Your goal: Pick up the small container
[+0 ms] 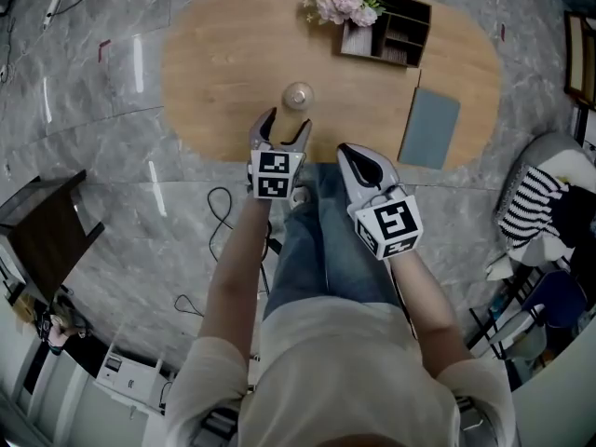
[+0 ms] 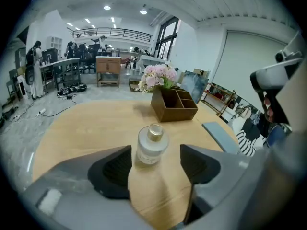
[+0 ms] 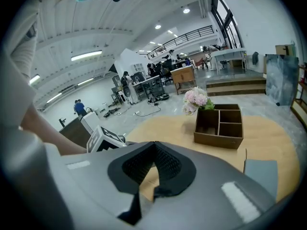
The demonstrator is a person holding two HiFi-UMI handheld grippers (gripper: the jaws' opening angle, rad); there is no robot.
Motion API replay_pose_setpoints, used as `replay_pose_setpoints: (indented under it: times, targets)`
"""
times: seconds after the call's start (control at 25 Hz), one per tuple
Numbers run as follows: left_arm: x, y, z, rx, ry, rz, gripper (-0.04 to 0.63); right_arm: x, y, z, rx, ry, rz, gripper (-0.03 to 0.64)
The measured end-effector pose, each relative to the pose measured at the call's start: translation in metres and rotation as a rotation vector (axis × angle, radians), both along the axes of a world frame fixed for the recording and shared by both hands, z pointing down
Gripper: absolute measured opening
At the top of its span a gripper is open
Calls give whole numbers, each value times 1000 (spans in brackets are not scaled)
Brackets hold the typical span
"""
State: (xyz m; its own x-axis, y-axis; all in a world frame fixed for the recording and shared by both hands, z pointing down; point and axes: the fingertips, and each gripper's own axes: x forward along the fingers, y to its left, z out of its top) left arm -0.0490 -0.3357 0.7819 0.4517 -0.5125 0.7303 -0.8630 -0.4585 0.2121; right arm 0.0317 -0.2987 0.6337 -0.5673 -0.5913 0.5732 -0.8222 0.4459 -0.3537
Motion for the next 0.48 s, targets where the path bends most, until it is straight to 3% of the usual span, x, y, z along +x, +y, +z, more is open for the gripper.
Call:
replay_pose_setpoints:
  times: [0.48]
  targets:
    - [22, -38, 54, 42, -40, 24, 364, 11, -10, 52, -80, -5, 21, -2]
